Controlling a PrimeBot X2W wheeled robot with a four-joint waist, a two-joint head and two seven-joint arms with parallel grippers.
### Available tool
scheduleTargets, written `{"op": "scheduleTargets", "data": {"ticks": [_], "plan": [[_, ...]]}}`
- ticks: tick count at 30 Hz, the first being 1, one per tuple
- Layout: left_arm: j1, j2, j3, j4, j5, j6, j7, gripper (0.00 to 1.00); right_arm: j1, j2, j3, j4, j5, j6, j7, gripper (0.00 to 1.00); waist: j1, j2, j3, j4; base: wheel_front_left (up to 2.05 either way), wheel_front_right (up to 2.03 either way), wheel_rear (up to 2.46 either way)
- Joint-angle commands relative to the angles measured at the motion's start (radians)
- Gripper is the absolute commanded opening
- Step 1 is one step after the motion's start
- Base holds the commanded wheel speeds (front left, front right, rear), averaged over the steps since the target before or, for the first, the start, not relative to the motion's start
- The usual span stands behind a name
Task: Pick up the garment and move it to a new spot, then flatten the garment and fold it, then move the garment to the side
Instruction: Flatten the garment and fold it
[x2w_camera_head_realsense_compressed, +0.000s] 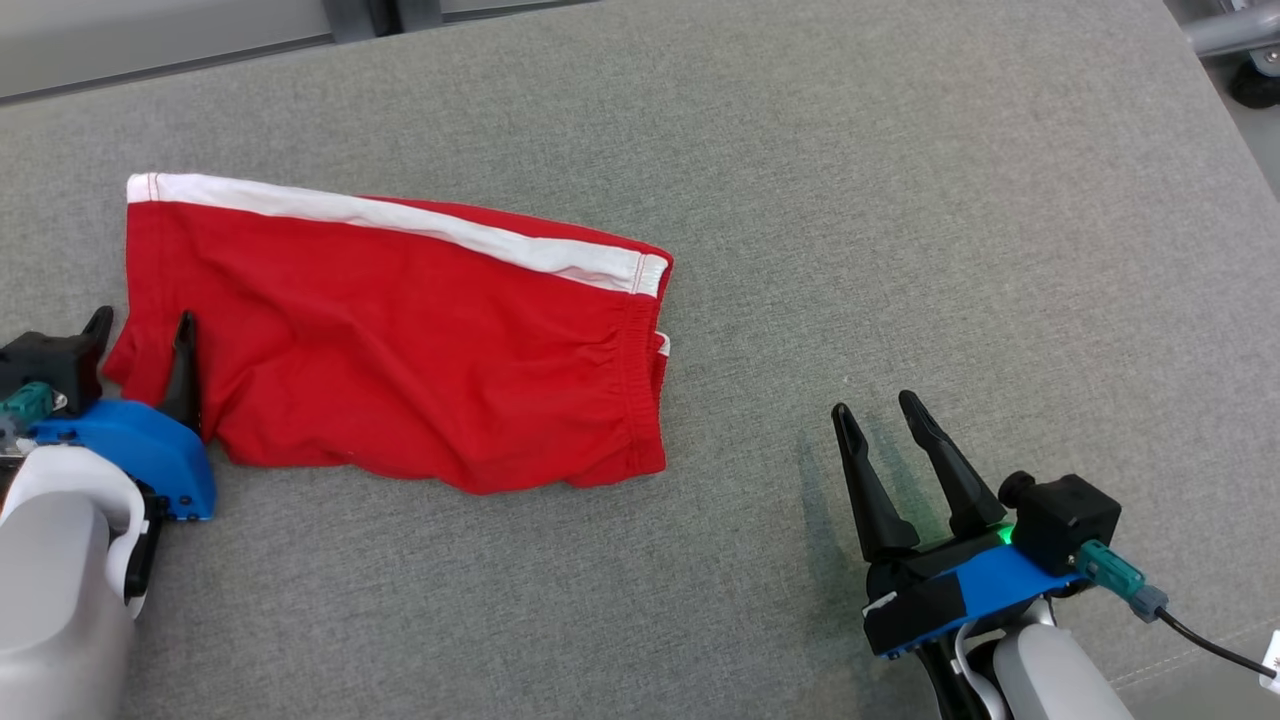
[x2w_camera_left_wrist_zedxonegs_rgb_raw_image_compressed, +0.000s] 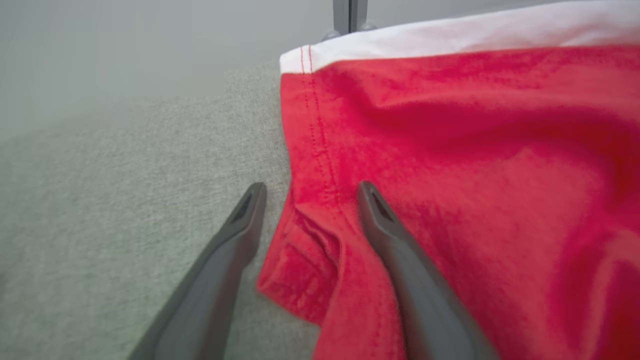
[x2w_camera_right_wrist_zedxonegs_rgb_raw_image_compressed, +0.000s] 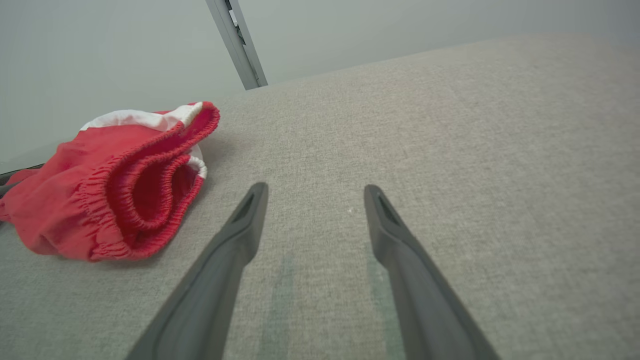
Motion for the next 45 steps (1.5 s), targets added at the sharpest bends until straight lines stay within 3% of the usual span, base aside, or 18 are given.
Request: {"op": "scheduleTargets", "data": {"ticks": [1, 2, 4, 5, 6, 11, 15, 21, 28, 34, 35, 36, 37, 40, 45], "plan": [[0.022, -0.016, -0.028, 0.035, -0.007, -0.002, 0.037, 1.00, -0.011, -0.003, 0.000, -0.003, 0.005, 0.000, -0.004, 1.00, 0.0002, 0.0001, 0.000, -0.001, 0.00, 0.00, 0.00], [0.027, -0.017, -0.057, 0.045, -0.020, -0.002, 0.066, 1.00, -0.012, -0.003, 0.001, -0.002, 0.007, 0.000, -0.004, 1.00, 0.0002, 0.0001, -0.001, -0.002, 0.00, 0.00, 0.00], [0.032, -0.013, -0.109, 0.047, -0.046, -0.003, 0.100, 0.78, -0.014, -0.003, 0.001, 0.000, 0.009, 0.000, -0.004, 1.00, 0.0002, 0.0001, -0.002, -0.002, 0.00, 0.00, 0.00], [0.035, -0.010, -0.139, 0.047, -0.055, -0.003, 0.125, 0.47, -0.013, -0.003, 0.000, 0.002, 0.008, 0.000, -0.004, 1.00, 0.0002, 0.0001, -0.004, -0.001, 0.00, 0.00, 0.00], [0.040, -0.008, -0.169, 0.043, -0.067, -0.003, 0.141, 0.00, -0.012, -0.003, -0.004, 0.003, 0.008, 0.000, -0.004, 1.00, 0.0002, 0.0001, -0.008, 0.002, 0.00, 0.00, 0.00], [0.044, 0.017, -0.246, 0.020, -0.144, -0.006, 0.153, 0.00, -0.005, -0.002, -0.014, 0.019, 0.000, 0.000, -0.004, 1.00, 0.0002, 0.0001, -0.038, 0.022, 0.00, 0.00, 0.00], [0.031, 0.015, -0.241, 0.030, -0.184, -0.002, 0.094, 0.00, 0.000, -0.003, -0.020, 0.032, -0.005, 0.000, -0.004, 1.00, 0.0002, 0.0001, -0.077, 0.043, 0.00, 0.00, 0.00], [0.048, -0.039, -0.234, 0.050, -0.195, 0.014, 0.003, 0.00, 0.022, -0.003, -0.038, 0.059, -0.018, 0.000, -0.004, 1.00, 0.0002, 0.0001, -0.151, 0.088, 0.00, 0.00, 0.00], [0.129, -0.115, -0.218, 0.051, -0.217, 0.058, -0.036, 0.00, 0.045, -0.003, -0.047, 0.094, -0.027, 0.000, -0.004, 1.00, 0.0002, 0.0001, -0.211, 0.145, 0.00, 0.00, 0.00], [0.184, -0.143, -0.208, 0.020, -0.201, 0.084, -0.042, 0.00, 0.044, -0.003, -0.042, 0.104, -0.033, 0.000, -0.004, 1.00, 0.0002, 0.0001, -0.222, 0.179, 0.00, 0.00, 0.00], [0.191, -0.143, -0.203, 0.003, -0.192, 0.090, -0.043, 0.34, 0.038, -0.003, -0.035, 0.107, -0.038, 0.000, -0.004, 1.00, 0.0002, 0.0001, -0.222, 0.186, 0.00, 0.00, 0.00], [0.201, -0.145, -0.195, -0.016, -0.185, 0.097, -0.042, 0.96, 0.031, -0.003, -0.030, 0.110, -0.038, 0.000, -0.004, 1.00, 0.0002, 0.0001, -0.222, 0.194, 0.00, 0.00, 0.00], [0.213, -0.148, -0.189, -0.037, -0.175, 0.105, -0.042, 1.00, 0.019, -0.003, -0.028, 0.112, -0.038, 0.000, -0.004, 1.00, 0.0002, 0.0001, -0.222, 0.205, 0.00, 0.00, 0.00], [0.238, -0.157, -0.165, -0.112, -0.140, 0.128, -0.043, 1.00, -0.021, -0.003, -0.018, 0.125, -0.034, 0.000, -0.004, 1.00, 0.0002, 0.0001, -0.218, 0.239, 0.00, 0.00, 0.00], [0.285, -0.178, -0.135, -0.180, -0.105, 0.111, -0.043, 1.00, -0.114, -0.003, -0.004, 0.195, -0.046, 0.000, -0.004, 1.00, 0.0002, 0.0001, -0.213, 0.302, 0.00, 0.00, 0.00]]}}
